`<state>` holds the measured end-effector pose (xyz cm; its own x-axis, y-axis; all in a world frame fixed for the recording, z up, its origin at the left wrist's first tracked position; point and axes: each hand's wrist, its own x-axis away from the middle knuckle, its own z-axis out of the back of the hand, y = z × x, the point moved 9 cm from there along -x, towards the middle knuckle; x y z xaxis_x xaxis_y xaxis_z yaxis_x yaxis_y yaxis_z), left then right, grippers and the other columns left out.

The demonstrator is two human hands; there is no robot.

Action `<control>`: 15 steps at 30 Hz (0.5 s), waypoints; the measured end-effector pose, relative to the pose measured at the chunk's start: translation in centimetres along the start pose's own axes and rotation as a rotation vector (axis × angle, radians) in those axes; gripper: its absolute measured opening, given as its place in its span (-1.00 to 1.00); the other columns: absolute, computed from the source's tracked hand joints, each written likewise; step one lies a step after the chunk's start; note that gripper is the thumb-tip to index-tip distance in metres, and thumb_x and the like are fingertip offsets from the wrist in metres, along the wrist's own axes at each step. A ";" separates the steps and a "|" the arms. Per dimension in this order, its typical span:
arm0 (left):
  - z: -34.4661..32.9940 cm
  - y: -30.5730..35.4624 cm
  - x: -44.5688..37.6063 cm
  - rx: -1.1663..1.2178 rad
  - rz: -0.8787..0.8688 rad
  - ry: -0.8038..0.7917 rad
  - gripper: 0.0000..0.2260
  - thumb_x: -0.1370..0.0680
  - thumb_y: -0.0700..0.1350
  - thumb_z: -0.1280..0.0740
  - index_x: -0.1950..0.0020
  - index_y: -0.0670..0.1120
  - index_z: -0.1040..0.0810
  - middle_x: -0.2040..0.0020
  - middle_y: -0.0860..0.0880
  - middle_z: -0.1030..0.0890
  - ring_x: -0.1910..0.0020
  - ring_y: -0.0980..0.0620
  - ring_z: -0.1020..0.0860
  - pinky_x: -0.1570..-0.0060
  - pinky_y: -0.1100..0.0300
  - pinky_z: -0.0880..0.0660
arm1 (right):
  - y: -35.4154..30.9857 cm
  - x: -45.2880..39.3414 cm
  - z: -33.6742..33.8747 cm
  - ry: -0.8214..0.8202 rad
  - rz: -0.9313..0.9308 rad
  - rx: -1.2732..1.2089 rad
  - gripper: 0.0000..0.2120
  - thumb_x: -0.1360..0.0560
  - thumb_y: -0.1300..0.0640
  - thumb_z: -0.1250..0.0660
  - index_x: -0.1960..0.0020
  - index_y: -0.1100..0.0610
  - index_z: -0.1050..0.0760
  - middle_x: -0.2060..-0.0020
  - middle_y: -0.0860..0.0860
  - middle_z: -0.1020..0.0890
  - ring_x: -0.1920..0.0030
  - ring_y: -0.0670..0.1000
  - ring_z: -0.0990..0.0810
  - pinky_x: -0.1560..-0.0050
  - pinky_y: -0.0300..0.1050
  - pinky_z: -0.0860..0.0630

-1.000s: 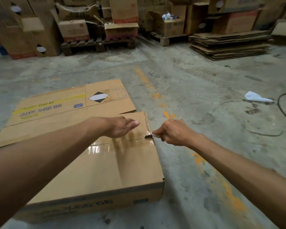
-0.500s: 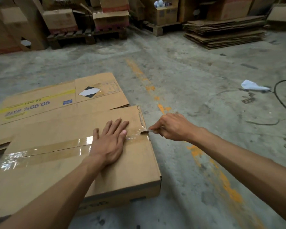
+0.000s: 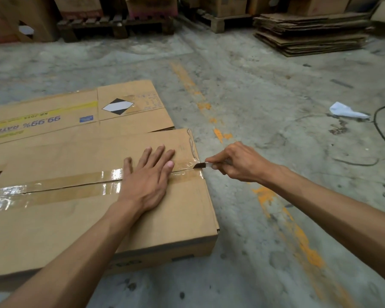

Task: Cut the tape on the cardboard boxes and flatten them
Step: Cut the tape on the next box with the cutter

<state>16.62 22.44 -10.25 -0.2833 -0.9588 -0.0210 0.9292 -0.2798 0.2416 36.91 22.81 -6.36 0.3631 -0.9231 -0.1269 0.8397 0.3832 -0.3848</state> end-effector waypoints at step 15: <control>0.9 0.0 0.5 0.100 0.003 0.099 -0.34 -0.55 0.29 0.35 -0.57 0.21 -0.17 -0.59 0.22 -0.11 -0.59 0.15 0.02 -0.50 -0.17 0.13 | 2.4 2.0 -5.0 0.220 -0.067 -0.657 -0.80 -0.54 0.32 -0.37 -0.14 0.32 -0.63 0.39 -0.05 -0.64 0.40 -0.24 -0.50 0.23 -0.40 -0.41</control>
<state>16.31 22.04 -9.42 -0.2515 -0.9611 -0.1143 0.9003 -0.2756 0.3370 37.67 21.71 -12.13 0.1707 -0.9559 -0.2390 0.4141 0.2896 -0.8629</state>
